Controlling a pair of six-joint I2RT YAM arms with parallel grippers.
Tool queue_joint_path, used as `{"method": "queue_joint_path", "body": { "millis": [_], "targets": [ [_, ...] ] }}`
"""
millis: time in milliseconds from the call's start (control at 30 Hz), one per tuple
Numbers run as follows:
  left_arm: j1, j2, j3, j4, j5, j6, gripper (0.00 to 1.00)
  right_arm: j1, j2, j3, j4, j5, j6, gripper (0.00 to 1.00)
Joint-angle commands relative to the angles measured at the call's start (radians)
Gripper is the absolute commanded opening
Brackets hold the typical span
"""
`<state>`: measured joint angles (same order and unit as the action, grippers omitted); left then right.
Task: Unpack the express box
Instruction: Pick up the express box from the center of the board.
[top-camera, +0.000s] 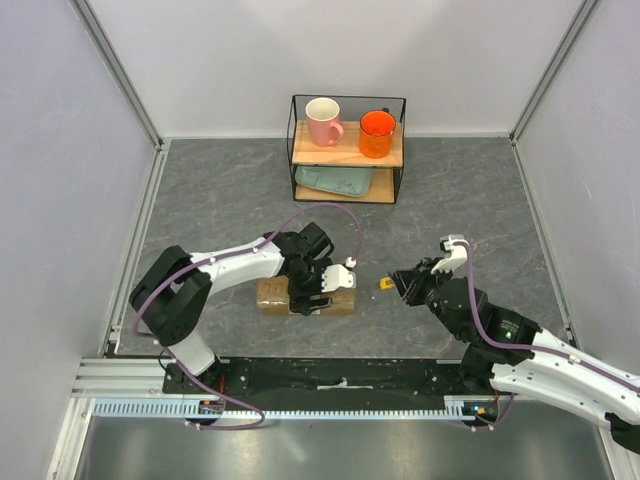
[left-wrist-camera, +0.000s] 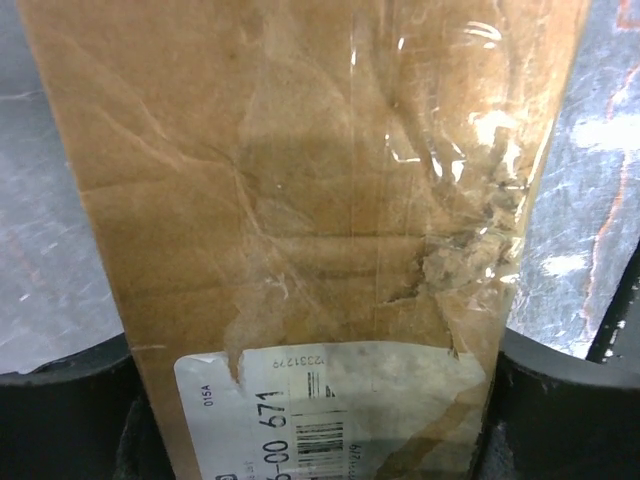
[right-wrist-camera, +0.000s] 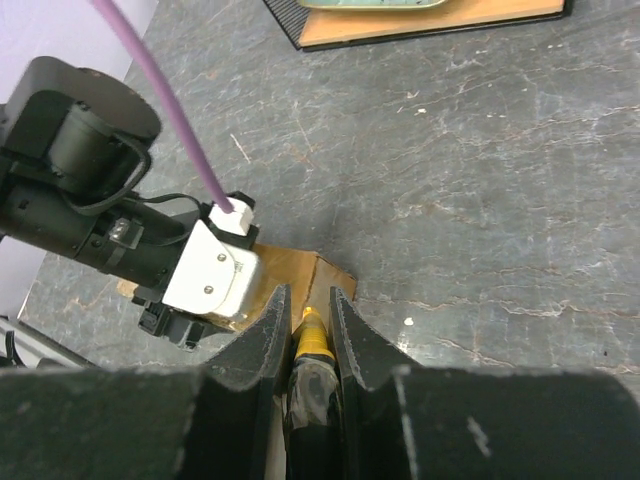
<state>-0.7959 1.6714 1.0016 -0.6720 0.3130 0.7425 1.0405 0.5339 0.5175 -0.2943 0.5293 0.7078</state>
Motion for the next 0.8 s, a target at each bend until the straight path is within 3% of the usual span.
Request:
{"method": "queue_joint_path", "body": {
  "millis": [0,33,167,233,267,433,467,567,767],
  "targets": [
    [-0.009,-0.136,0.060,0.051,-0.089,-0.029,0.66,0.000,-0.051,0.032,-0.020,0.093,0.033,0.00],
    [-0.009,-0.204,0.107,0.043,-0.106,0.003,0.66,0.000,-0.057,0.044,-0.017,0.103,0.015,0.00],
    [-0.028,-0.344,0.247,0.028,-0.155,0.098,0.49,0.000,-0.068,0.137,0.021,0.120,-0.063,0.00],
    [-0.049,-0.364,0.310,0.029,-0.176,0.112,0.30,0.000,-0.069,0.156,0.072,0.086,-0.090,0.00],
    [-0.069,-0.381,0.319,0.035,-0.195,0.104,0.12,0.000,-0.071,0.167,0.090,0.072,-0.109,0.00],
    [-0.115,-0.461,0.269,0.077,-0.212,0.011,0.12,-0.002,-0.072,0.234,0.113,0.014,-0.175,0.00],
    [-0.123,-0.481,0.250,0.086,-0.218,0.008,0.02,0.000,-0.077,0.263,0.113,0.005,-0.189,0.00],
    [-0.127,-0.565,0.206,0.108,-0.215,-0.006,0.02,0.001,-0.094,0.335,0.098,-0.026,-0.257,0.00],
    [-0.137,-0.665,0.275,-0.087,-0.066,0.047,0.02,0.000,-0.008,0.525,-0.019,-0.130,-0.375,0.00]
  ]
}}
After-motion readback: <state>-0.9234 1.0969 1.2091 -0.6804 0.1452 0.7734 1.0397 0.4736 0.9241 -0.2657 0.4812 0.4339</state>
